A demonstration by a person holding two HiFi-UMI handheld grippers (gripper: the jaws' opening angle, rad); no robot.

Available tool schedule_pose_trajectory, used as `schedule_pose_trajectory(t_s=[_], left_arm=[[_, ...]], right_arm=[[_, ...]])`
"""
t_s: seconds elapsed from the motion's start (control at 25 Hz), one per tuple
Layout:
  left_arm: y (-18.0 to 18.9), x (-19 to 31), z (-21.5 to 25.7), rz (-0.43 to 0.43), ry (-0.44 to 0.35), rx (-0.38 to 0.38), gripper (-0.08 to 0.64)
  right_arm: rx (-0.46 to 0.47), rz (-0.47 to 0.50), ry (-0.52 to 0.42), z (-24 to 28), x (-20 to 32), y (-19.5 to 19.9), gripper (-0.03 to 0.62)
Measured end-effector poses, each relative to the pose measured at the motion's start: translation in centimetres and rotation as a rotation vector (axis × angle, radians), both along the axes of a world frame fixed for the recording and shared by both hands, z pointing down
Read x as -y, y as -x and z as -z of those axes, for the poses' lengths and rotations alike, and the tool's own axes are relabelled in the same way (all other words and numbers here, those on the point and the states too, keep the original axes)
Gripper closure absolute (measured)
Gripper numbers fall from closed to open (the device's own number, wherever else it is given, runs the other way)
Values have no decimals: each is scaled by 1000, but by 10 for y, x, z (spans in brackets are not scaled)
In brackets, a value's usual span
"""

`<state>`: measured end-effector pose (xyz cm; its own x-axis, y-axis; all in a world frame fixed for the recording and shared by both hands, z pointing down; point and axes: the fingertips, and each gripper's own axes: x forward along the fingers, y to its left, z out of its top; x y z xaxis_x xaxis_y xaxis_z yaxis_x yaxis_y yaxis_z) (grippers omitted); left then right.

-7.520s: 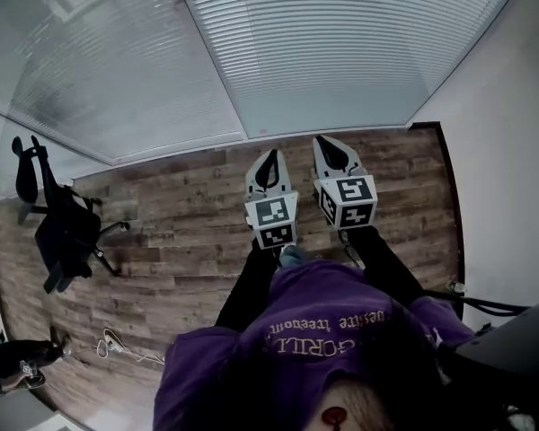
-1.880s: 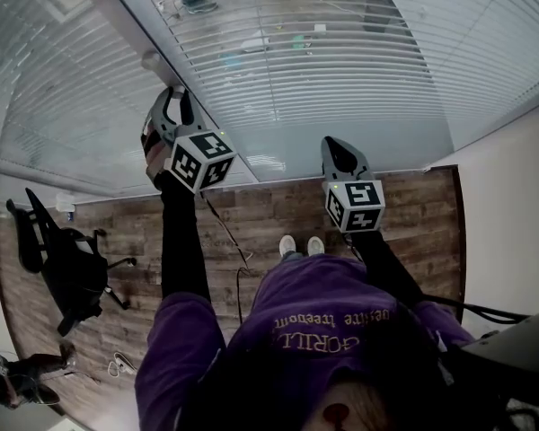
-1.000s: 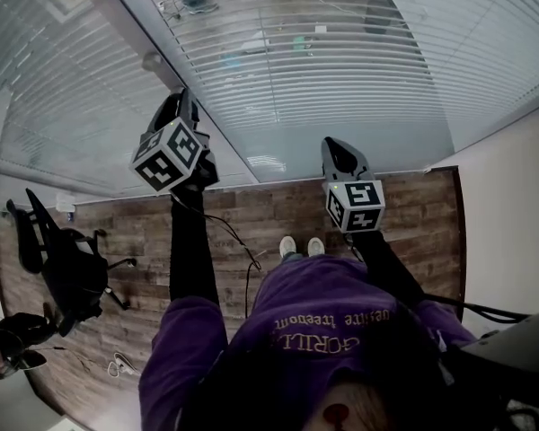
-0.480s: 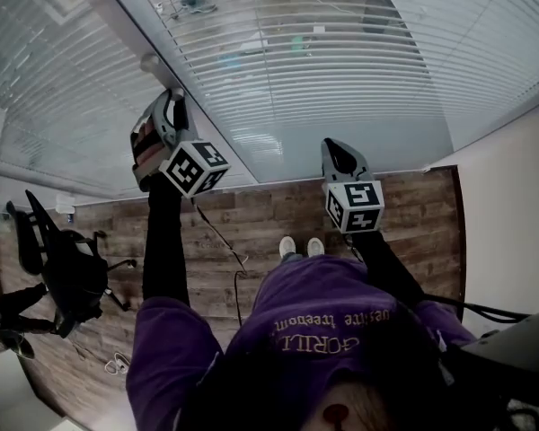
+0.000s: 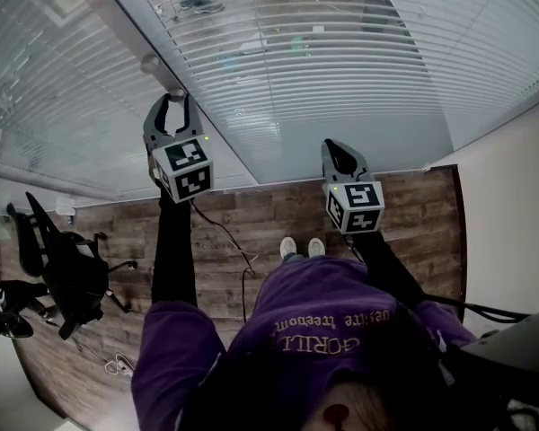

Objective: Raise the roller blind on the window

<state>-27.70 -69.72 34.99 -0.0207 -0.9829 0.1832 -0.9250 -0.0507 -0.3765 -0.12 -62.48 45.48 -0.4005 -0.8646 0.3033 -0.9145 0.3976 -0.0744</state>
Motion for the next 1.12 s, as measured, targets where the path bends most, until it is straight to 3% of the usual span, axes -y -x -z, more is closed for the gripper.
schedule_pose_trajectory(t_s=[0.12,0.2,0.36,0.48,0.56,0.6,0.76,0.84,0.88,1.04,1.12], left_arm=[[6,3,7,7,19,-370,436],[11,5,5,28,32,-497,436],[13,6,2,51,37,-595,436],[14,6,3,31,43,-610,436],[14,7,3,24,52,-537,437],[13,7,3,25,61,-452,437],[5,7,-1,29,92,38,437],[2,6,-2,29,94,207,437],[2,6,-2,29,94,248,437],[3,6,-3,37,93,298,437],[2,6,-2,47,84,369,437]], right_arm=[[-1,-3,0,-1,0,0,595],[-1,-2,0,-2,0,1,595],[-2,-5,-3,0,-1,0,595],[-3,-10,-2,1,-1,-2,595],[-4,-11,-2,1,-1,-2,595],[-4,-10,-2,1,0,-2,595],[-2,-10,-2,0,-1,-5,595],[-2,-11,-2,0,-2,-5,595],[-2,-11,-2,0,-2,-5,595],[-4,-10,-2,0,-1,-3,595],[-3,-11,-2,0,-1,-4,595]])
